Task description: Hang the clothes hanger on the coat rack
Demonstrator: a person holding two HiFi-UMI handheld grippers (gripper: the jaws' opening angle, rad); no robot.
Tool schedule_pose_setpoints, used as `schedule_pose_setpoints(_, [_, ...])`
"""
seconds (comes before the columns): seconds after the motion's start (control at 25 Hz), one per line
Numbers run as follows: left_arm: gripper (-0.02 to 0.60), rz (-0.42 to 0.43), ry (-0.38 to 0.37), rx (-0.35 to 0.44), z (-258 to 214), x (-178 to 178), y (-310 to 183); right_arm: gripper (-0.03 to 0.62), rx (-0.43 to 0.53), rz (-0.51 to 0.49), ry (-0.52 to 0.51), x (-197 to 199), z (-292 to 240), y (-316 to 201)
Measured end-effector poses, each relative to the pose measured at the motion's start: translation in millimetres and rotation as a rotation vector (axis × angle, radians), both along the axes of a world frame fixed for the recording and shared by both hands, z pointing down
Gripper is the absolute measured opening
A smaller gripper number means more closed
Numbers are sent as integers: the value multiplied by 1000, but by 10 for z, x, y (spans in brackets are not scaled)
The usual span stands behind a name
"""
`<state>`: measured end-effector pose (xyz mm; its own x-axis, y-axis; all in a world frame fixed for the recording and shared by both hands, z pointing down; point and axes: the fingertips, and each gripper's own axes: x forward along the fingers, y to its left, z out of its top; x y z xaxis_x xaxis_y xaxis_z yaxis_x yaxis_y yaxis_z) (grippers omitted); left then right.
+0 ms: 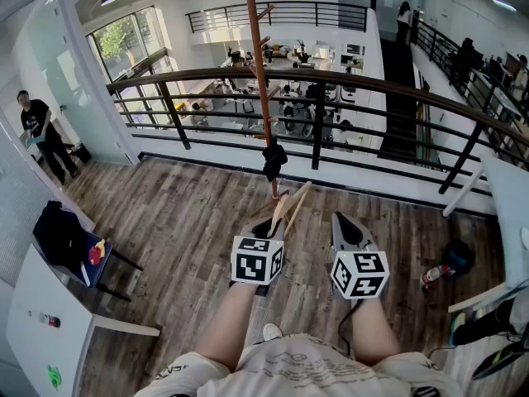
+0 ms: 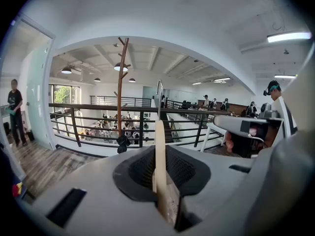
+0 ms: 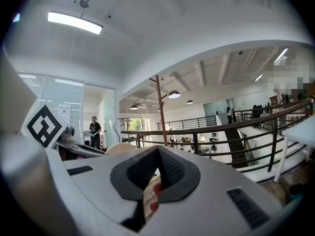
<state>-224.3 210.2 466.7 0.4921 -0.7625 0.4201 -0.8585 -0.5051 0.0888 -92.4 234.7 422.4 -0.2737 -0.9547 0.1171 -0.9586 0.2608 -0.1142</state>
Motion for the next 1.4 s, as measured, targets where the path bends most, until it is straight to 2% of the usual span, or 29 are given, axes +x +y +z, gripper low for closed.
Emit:
schedule_pose_setpoints(0.32, [57, -1, -1, 9, -12, -9, 1, -5, -1, -15, 7, -65, 19, 2])
schedule_pose_setpoints(0.52, [57, 4, -12, 16, -15, -63, -41, -5, 14, -34, -36, -165, -48, -38])
schedule_pose_setpoints(0.88, [57, 18, -6, 35, -29, -256, -286, -5, 22, -31, -27, -419, -41, -289])
schedule_pose_setpoints(1.4, [57, 76, 11, 9, 185, -489, -503, -5, -18, 13, -29, -720, 148, -511])
